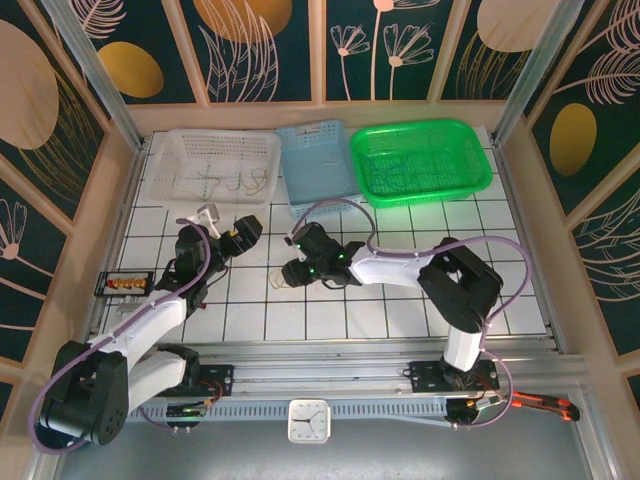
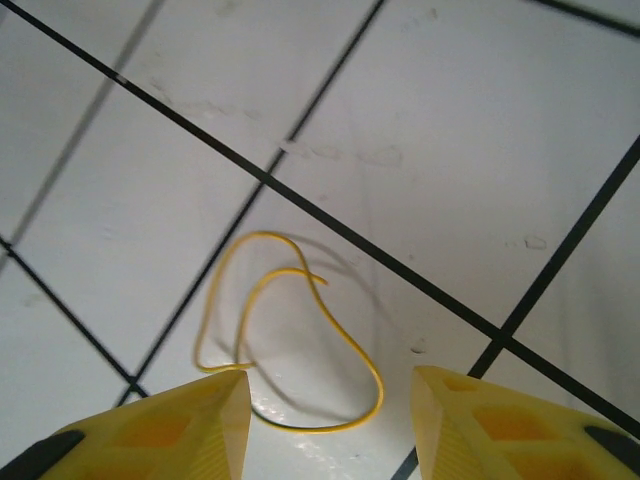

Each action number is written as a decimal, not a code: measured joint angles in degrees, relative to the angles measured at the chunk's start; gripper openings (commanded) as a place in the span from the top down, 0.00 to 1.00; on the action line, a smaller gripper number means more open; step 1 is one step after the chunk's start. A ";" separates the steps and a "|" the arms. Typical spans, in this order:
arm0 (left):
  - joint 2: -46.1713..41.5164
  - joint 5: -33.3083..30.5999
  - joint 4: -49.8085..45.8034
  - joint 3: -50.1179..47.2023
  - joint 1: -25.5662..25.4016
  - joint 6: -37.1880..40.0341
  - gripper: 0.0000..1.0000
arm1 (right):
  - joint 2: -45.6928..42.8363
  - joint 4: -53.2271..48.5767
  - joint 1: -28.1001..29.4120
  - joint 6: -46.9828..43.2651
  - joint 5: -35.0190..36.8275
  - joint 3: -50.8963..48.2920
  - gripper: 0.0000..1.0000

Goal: Untangle the cables

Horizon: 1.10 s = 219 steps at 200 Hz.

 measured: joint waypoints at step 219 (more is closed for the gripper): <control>0.81 0.87 1.97 -1.42 0.00 -1.07 0.01 | 3.96 2.03 -2.51 -2.32 3.17 1.55 1.00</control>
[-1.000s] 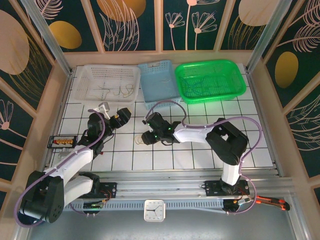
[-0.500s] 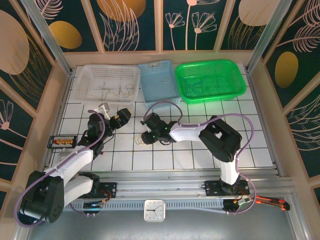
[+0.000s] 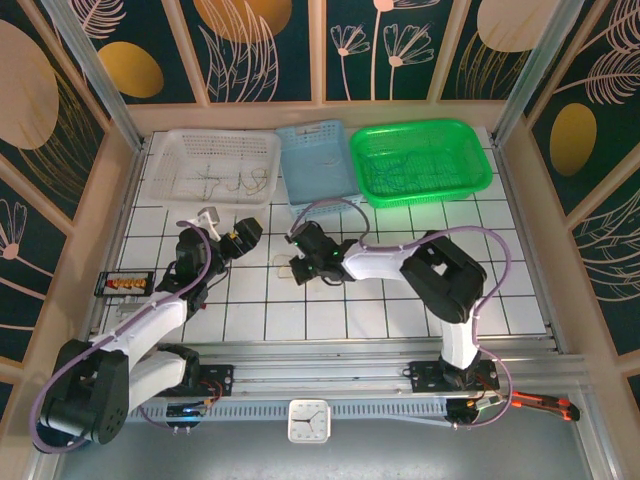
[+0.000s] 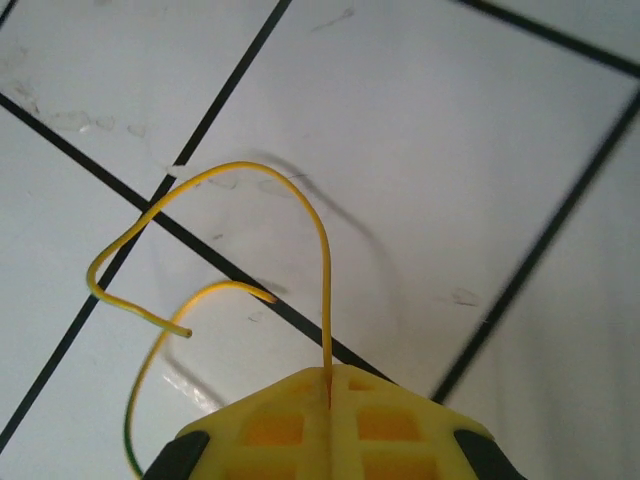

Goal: Untangle the cables

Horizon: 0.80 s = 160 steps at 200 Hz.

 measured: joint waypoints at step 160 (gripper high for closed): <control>11.39 15.89 18.91 0.98 -6.08 -10.25 0.35 | -15.08 4.52 -5.05 5.68 -3.34 -5.20 1.00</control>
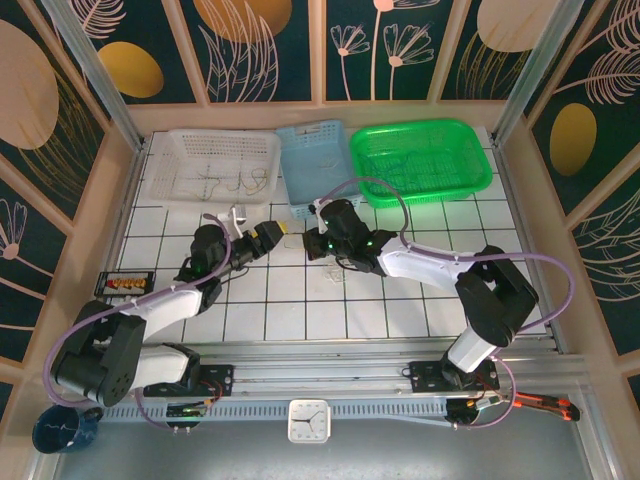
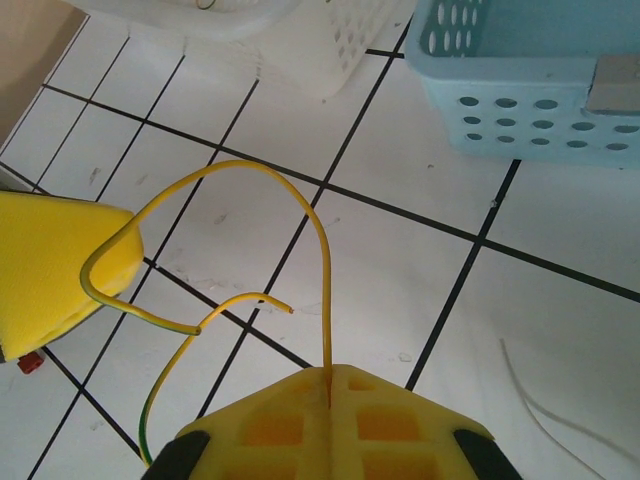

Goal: Untangle the cables

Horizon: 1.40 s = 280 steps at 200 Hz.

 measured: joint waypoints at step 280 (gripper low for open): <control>1.70 0.07 6.80 2.49 -1.90 -4.90 1.00 | -0.96 3.04 1.36 1.57 -1.81 -2.25 1.00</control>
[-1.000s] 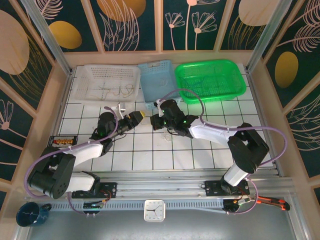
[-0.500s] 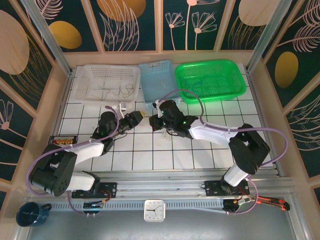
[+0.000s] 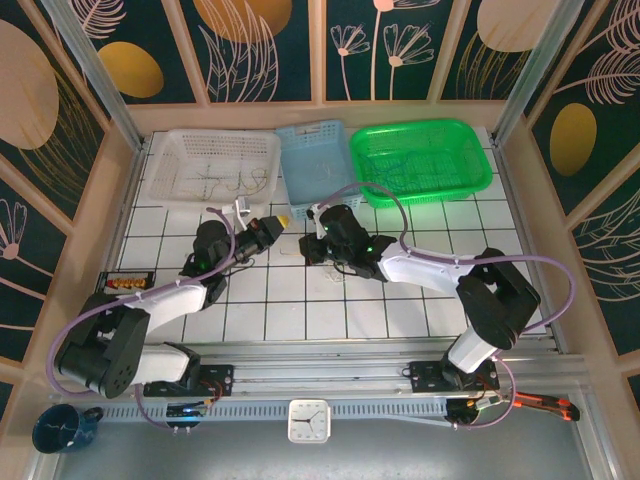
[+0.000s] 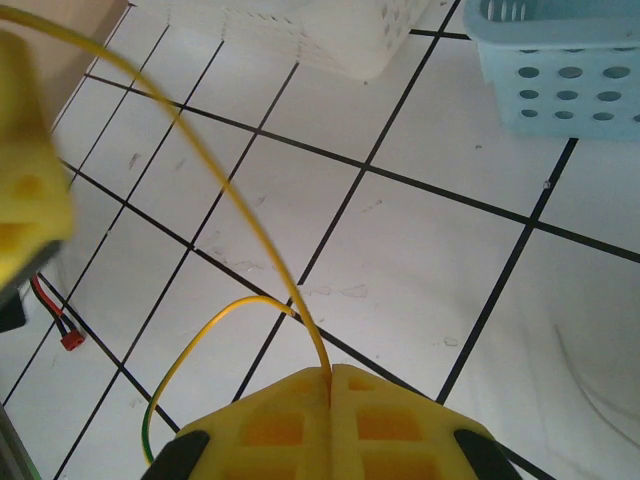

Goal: Untangle the cables

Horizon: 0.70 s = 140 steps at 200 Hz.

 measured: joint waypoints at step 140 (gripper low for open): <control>-3.63 1.73 5.20 1.57 -1.84 -6.49 1.00 | -1.66 4.17 -2.32 1.49 -0.17 2.19 0.72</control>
